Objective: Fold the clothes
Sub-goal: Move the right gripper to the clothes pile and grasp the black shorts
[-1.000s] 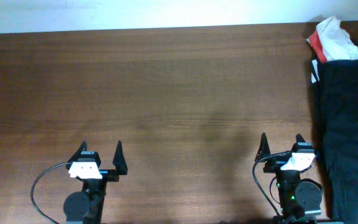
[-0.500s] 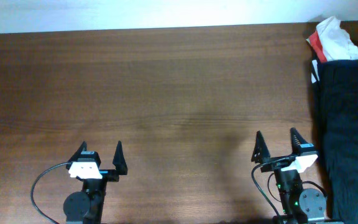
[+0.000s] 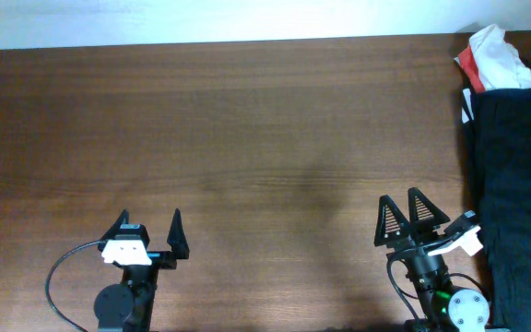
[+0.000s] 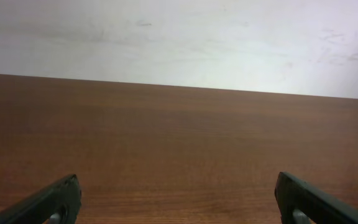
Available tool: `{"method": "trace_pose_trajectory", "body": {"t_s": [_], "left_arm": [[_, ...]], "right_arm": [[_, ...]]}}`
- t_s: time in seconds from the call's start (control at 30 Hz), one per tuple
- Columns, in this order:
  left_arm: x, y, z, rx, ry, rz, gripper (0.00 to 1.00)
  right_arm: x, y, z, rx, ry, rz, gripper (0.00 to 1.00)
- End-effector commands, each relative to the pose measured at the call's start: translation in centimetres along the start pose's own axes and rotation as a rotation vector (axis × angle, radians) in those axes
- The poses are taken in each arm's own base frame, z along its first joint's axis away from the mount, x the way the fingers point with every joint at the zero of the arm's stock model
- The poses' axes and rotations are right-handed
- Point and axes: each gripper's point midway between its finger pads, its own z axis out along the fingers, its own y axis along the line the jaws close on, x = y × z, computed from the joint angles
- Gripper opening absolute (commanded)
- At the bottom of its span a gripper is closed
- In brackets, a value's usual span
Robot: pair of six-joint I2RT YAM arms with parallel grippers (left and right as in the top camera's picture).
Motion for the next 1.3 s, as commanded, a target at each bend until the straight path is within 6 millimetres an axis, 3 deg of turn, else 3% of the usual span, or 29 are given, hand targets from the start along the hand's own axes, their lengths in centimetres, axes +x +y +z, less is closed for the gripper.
{"method": "trace_pose_trajectory", "body": {"t_s": [0.0,0.1,0.33,0.43,0.67,0.83,0.97,1.1,1.17,1.27], "left_arm": [[0.2,0.1,0.0,-0.006,0.006,0.006,0.99],[0.2,0.1,0.0,-0.006,0.006,0.006,0.99],[0.2,0.1,0.0,-0.006,0.006,0.006,0.99],[0.2,0.1,0.0,-0.006,0.006,0.006,0.99],[0.2,0.1,0.0,-0.006,0.006,0.006,0.99],[0.2,0.1,0.0,-0.006,0.006,0.006,0.99],[0.2,0.1,0.0,-0.006,0.006,0.006,0.99],[0.2,0.1,0.0,-0.006,0.006,0.006,0.99],[0.2,0.1,0.0,-0.006,0.006,0.006,0.99],[0.2,0.1,0.0,-0.006,0.006,0.006,0.99]], "right_arm": [[-1.1,0.6,-0.1,-0.021,-0.052,-0.002,0.99],[-4.0,2.5,-0.5,-0.082,-0.176,-0.086,0.99],[-9.1,3.4,-1.1,0.041,-0.337,-0.346,0.99],[-11.7,2.5,-1.1,0.188,-0.386,-0.45,0.99],[-16.7,-1.9,2.1,0.667,-0.247,-0.662,0.99],[-19.1,-5.9,7.0,0.929,-0.014,-0.755,0.99],[-21.9,-12.0,10.6,1.132,0.203,-0.754,0.99],[-19.5,-16.3,13.2,1.067,0.537,-0.733,0.99],[-18.0,-18.3,13.1,1.067,0.688,-0.67,0.99],[-16.9,-19.2,12.8,1.09,0.824,-0.623,0.99]]}}
